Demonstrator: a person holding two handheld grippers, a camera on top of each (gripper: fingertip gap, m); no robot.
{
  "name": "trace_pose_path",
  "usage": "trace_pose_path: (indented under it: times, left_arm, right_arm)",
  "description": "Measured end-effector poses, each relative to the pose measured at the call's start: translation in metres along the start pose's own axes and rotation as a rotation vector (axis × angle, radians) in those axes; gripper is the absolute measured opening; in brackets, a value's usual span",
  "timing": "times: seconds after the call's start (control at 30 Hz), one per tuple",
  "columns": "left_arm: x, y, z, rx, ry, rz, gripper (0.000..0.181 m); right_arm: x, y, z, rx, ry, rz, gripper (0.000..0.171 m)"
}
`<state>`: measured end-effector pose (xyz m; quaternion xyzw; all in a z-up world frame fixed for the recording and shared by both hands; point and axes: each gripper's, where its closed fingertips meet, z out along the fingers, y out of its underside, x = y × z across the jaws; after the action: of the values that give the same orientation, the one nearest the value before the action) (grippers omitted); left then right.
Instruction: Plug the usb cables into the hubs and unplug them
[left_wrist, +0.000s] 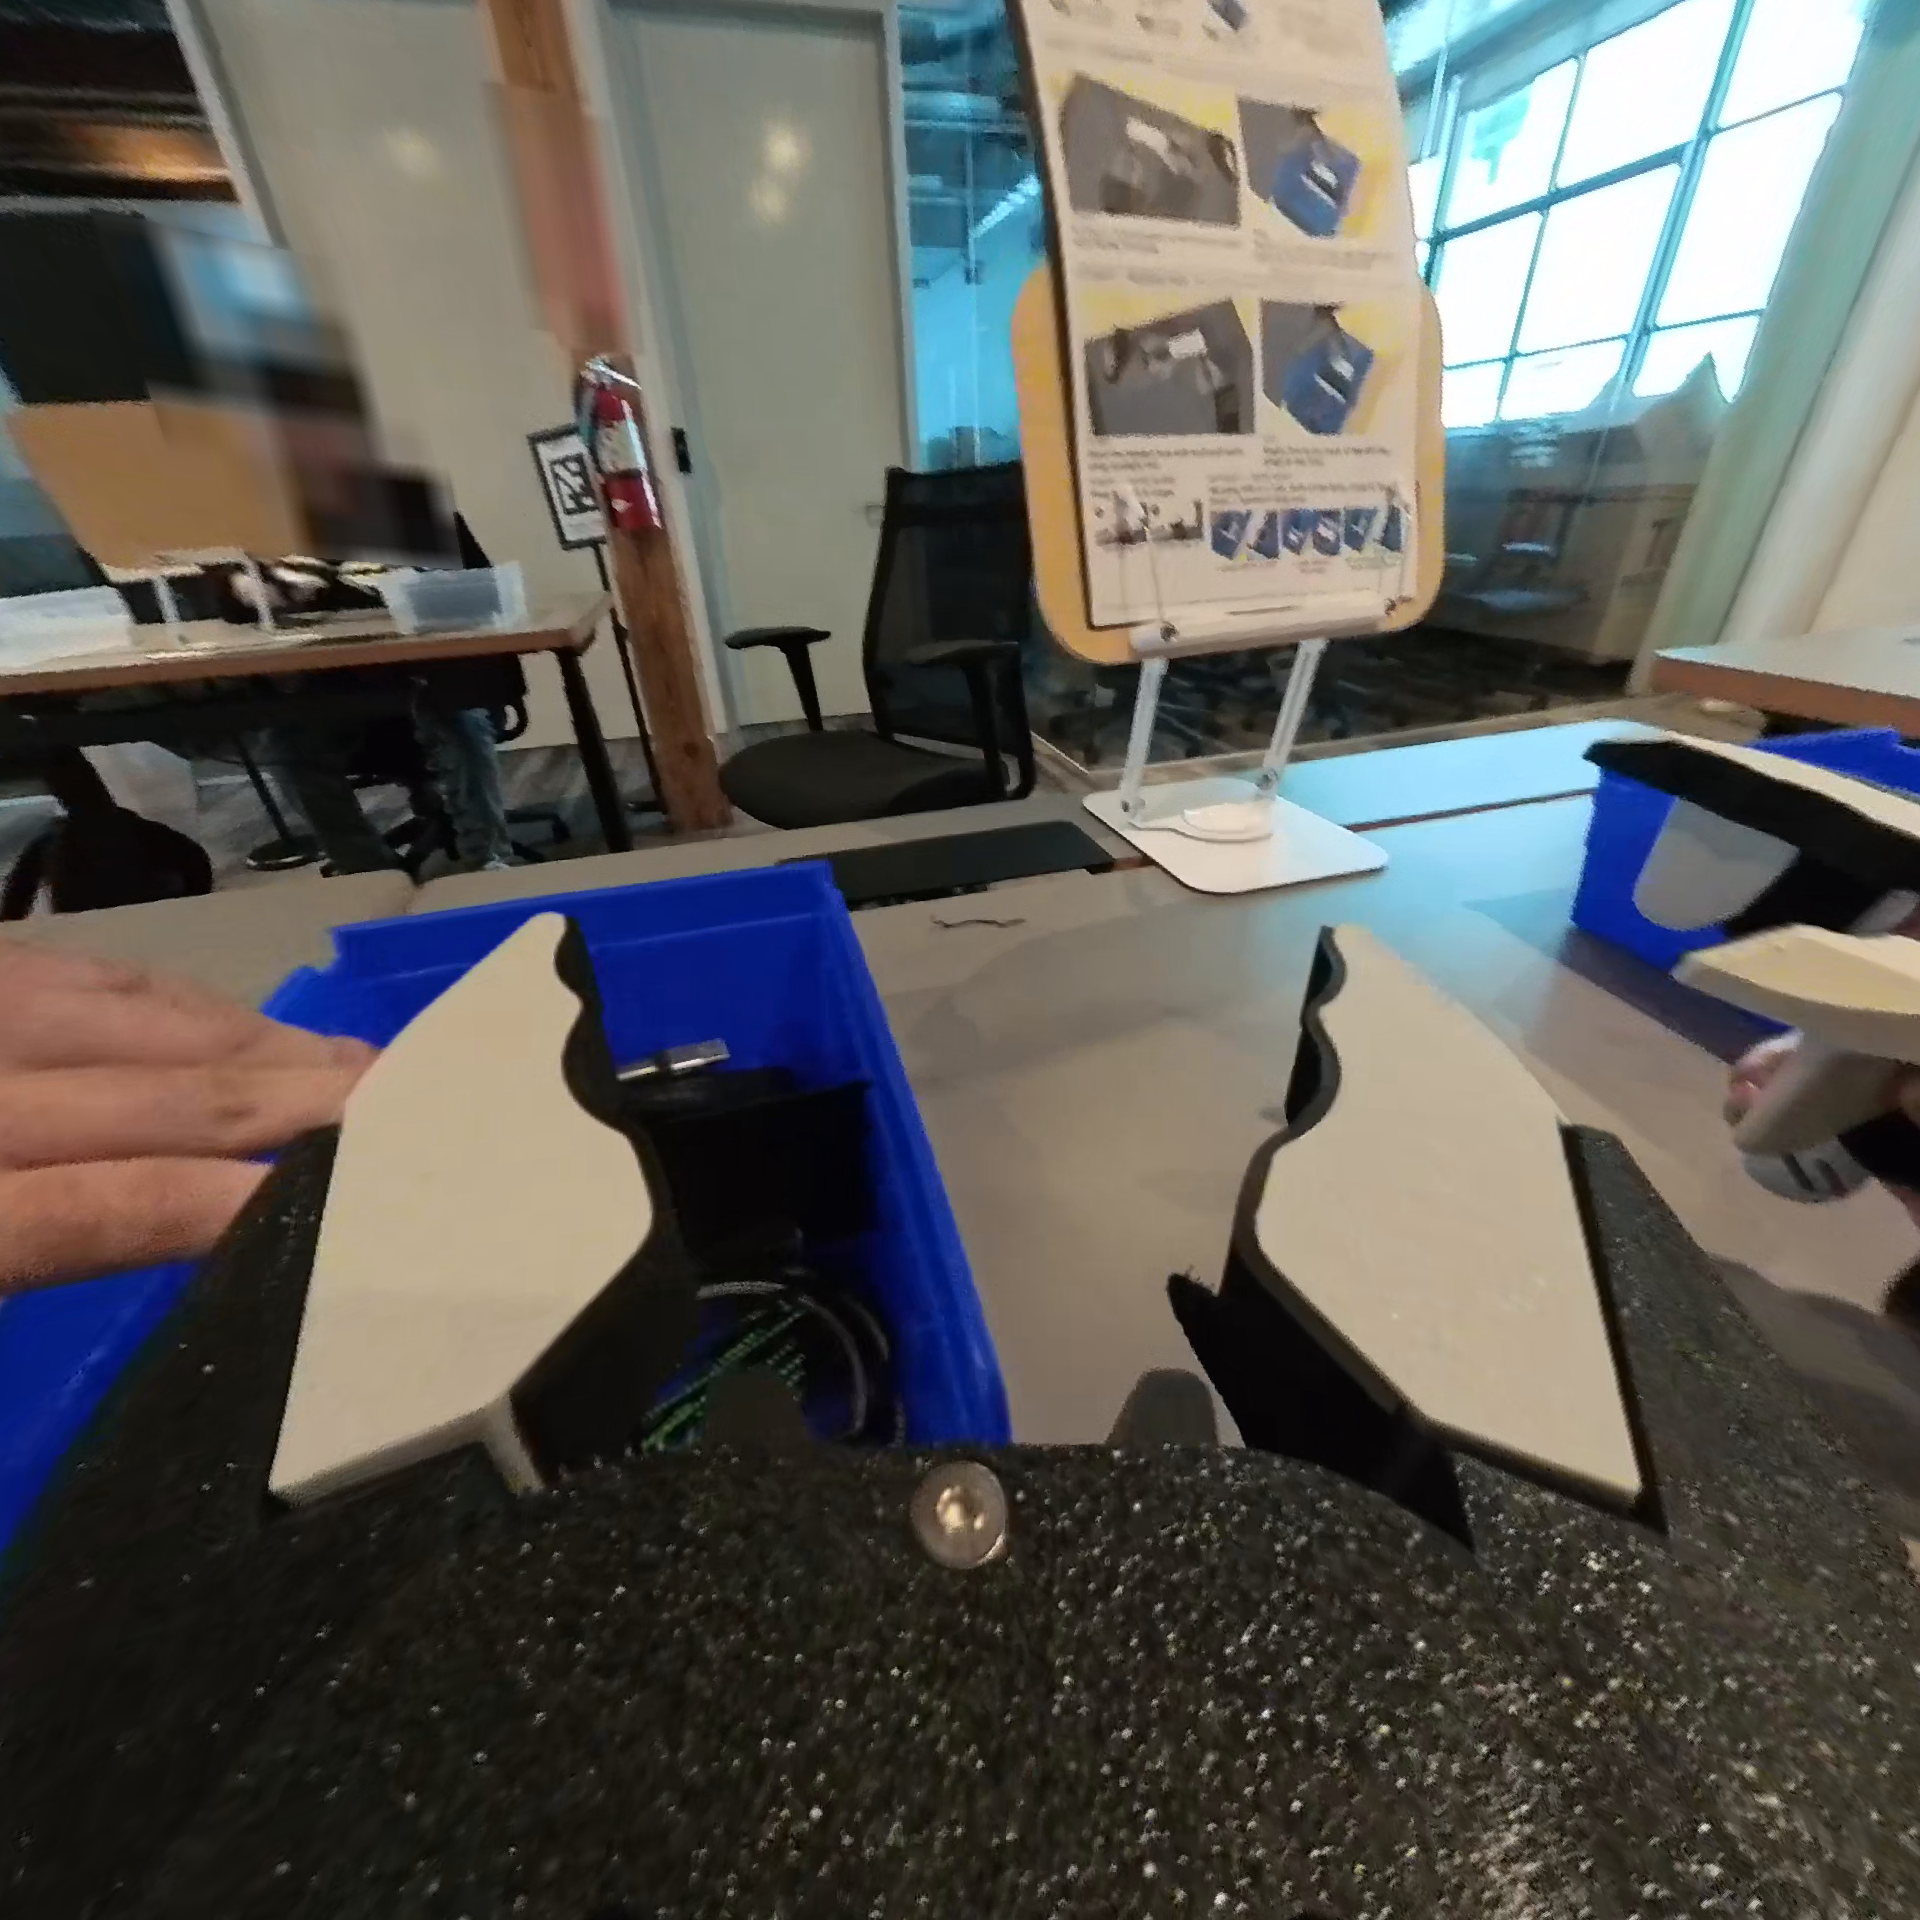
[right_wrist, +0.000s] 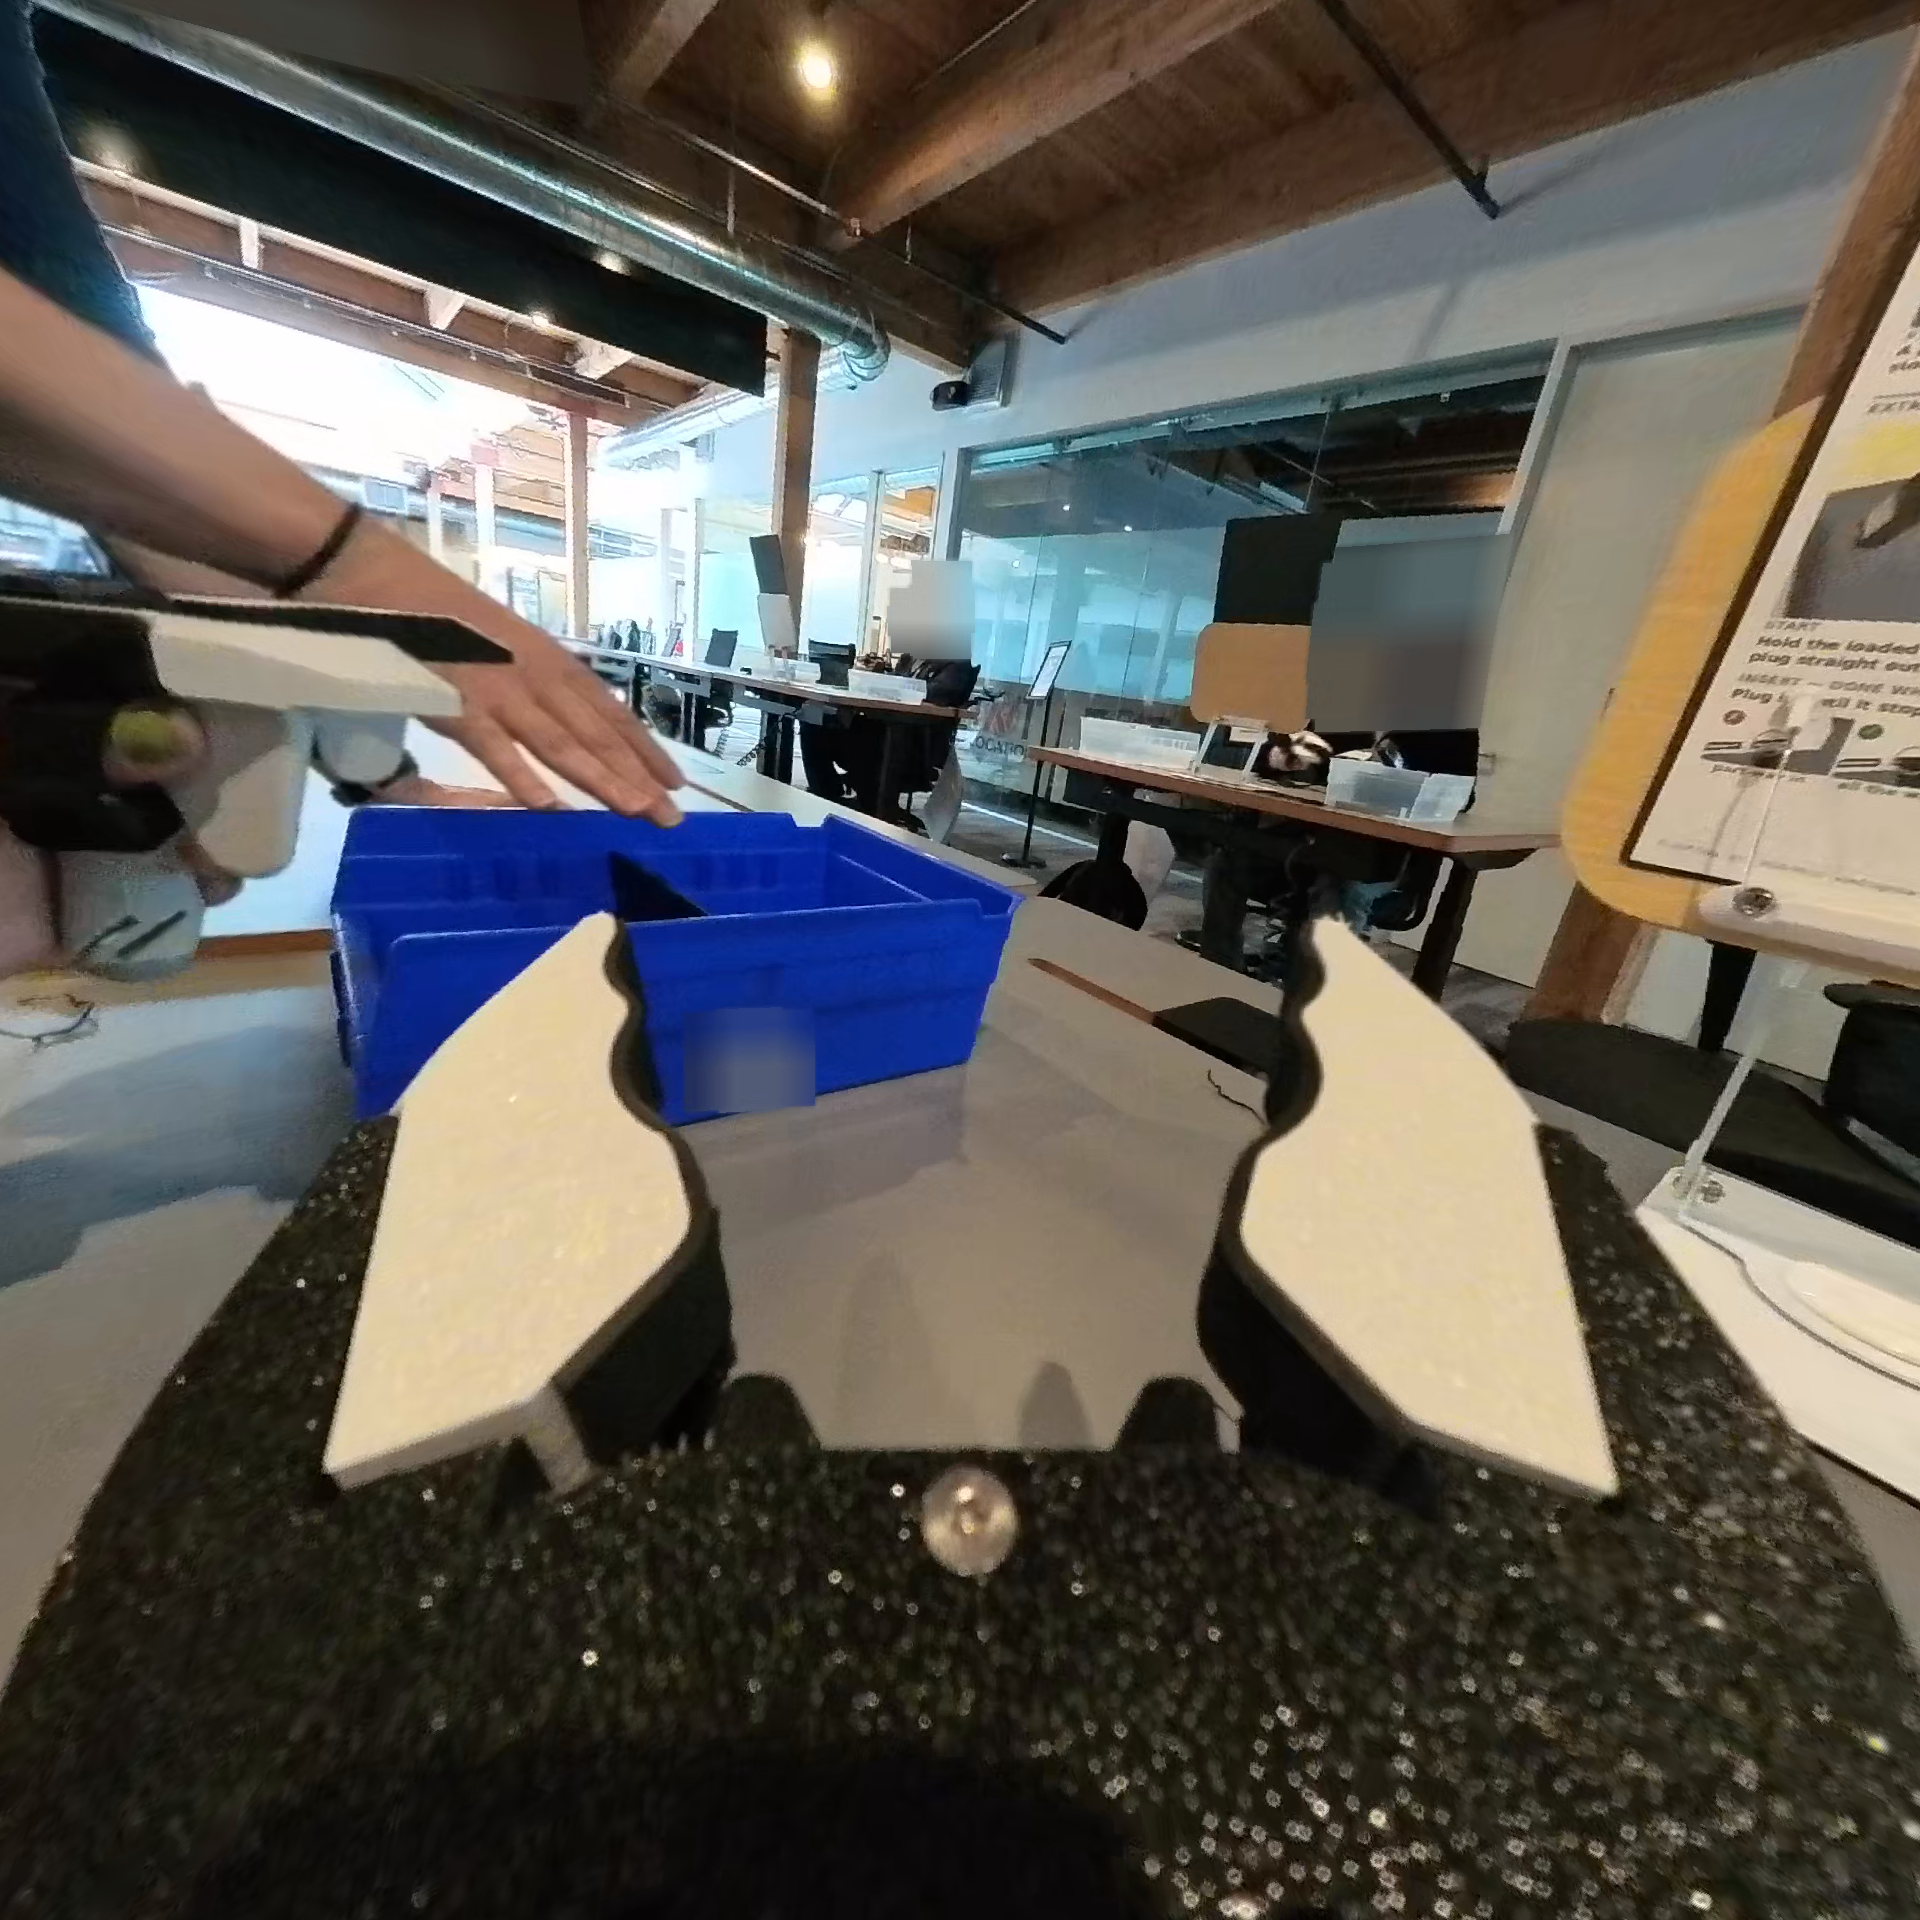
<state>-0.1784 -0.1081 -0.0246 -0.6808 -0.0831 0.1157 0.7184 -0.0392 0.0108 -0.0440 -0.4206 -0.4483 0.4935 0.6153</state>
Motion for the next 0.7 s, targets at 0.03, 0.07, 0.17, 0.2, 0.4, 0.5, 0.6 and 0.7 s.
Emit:
trace_pose_path:
  times: [0.03, 0.07, 0.17, 0.2, 0.4, 0.5, 0.6, 0.7]
  left_arm:
    - [-0.005, -0.003, -0.002, 0.019, -0.021, 0.000, 0.127]
    - [-0.010, -0.006, -0.004, 0.035, -0.044, 0.001, 0.129]
    - [-0.026, -0.014, -0.012, 0.078, -0.122, 0.014, 0.130]
    - [-0.030, -0.017, -0.015, 0.093, -0.144, 0.020, 0.130]
    - [-0.038, -0.024, -0.022, 0.119, -0.161, 0.020, 0.128]
    - [-0.038, -0.023, -0.021, 0.114, -0.159, 0.019, 0.127]
    - [-0.036, -0.021, -0.020, 0.108, -0.149, 0.019, 0.126]
    - [-0.035, -0.020, -0.019, 0.105, -0.145, 0.019, 0.126]
  right_arm:
    - [0.001, -0.001, -0.001, 0.004, 0.007, 0.000, 0.115]
    - [0.003, -0.004, -0.002, 0.015, 0.017, -0.004, 0.115]
    - [0.011, -0.021, -0.010, 0.097, 0.073, -0.035, 0.115]
    - [0.014, -0.027, -0.014, 0.124, 0.093, -0.047, 0.115]
    - [0.015, -0.029, -0.015, 0.139, 0.100, -0.044, 0.113]
    - [0.013, -0.027, -0.013, 0.127, 0.089, -0.050, 0.113]
    - [0.012, -0.026, -0.013, 0.121, 0.085, -0.053, 0.112]
    - [0.011, -0.026, -0.012, 0.121, 0.081, -0.046, 0.112]
